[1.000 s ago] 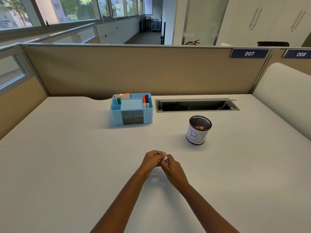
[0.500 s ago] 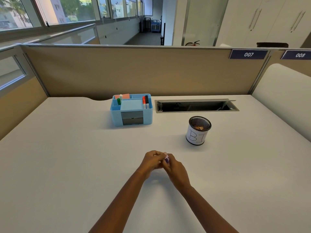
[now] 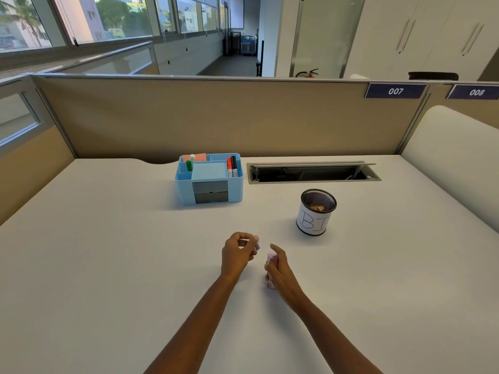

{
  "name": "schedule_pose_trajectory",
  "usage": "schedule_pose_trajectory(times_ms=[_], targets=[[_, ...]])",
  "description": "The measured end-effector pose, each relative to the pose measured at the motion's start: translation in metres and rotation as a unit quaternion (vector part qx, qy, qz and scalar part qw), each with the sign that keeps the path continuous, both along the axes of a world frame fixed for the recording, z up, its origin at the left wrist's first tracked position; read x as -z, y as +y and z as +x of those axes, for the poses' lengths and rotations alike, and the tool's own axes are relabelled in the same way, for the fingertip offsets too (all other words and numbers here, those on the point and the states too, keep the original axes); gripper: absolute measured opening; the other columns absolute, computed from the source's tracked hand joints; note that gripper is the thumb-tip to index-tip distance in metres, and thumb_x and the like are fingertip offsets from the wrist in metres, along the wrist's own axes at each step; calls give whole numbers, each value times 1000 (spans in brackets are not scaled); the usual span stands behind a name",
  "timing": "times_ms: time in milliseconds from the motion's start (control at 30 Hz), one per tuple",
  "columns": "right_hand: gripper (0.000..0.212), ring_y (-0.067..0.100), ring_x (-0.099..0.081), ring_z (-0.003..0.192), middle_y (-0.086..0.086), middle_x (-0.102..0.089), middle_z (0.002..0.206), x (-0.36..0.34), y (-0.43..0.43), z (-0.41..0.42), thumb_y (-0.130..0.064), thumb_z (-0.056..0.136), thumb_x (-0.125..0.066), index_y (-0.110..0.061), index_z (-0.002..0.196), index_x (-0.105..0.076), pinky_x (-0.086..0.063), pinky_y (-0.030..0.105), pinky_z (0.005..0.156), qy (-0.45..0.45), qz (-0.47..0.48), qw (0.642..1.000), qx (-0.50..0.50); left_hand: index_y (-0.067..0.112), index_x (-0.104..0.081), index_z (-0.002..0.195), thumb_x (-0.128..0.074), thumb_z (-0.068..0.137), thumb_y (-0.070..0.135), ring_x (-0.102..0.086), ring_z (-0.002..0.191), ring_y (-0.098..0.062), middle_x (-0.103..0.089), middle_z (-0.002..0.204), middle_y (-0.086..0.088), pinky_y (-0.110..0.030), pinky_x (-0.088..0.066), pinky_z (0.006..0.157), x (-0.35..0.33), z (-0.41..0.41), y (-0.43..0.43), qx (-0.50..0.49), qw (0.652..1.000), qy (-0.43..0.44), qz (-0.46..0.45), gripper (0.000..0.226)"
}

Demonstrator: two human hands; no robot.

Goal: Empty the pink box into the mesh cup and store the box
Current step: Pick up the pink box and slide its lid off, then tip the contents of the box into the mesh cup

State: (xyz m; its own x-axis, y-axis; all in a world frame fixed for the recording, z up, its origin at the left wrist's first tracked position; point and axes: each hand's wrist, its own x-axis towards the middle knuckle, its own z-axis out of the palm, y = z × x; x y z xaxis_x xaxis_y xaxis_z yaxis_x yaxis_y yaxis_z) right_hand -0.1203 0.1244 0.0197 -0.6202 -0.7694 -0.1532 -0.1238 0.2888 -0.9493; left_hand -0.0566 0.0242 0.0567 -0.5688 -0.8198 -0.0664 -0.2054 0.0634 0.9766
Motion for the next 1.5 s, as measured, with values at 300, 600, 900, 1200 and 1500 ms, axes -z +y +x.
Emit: schedule_pose_trajectory(times_ms=[300,600,900,1200,1500], targets=[[46,16,-53,87,7,-48,111,-5,7,-16,-17,95,-40,-23,137,-20,-47,17,62,3,-10,1000,18,6,-50,118,-44,94,12,-58,107,-23,-53,125,-13,-26,-49,92,20,0,1,120,903,-263,-318,25],[24,16,-57,84,8,-57,112,-19,16,-39,-7,88,-53,-17,106,-41,-48,21,58,-1,-65,997,47,12,-44,123,-44,93,7,-54,108,-24,-51,128,-9,-33,-49,92,35,-2,-4,177,832,-333,-407,31],[30,19,-53,93,10,-50,112,-54,19,-94,-6,89,-52,-6,119,-49,-51,18,58,54,-132,981,132,19,-40,130,-51,86,46,-46,118,-22,-48,132,-4,-32,-37,98,38,-12,-13,177,826,-352,-403,53],[39,31,-54,105,22,-50,126,-78,24,-155,-8,90,-51,-5,128,-43,-52,38,77,112,-83,971,193,11,-25,139,-62,81,42,-33,135,-24,-35,148,-9,-37,-32,110,9,-78,9,122,940,-201,-247,75],[33,35,-57,107,22,-59,121,-85,15,-178,-12,87,-58,-1,116,-49,-47,33,79,173,-34,955,238,13,-10,143,-67,80,32,-20,142,-29,-16,156,-9,-44,-28,113,-6,-145,27,131,974,-160,-95,87]])
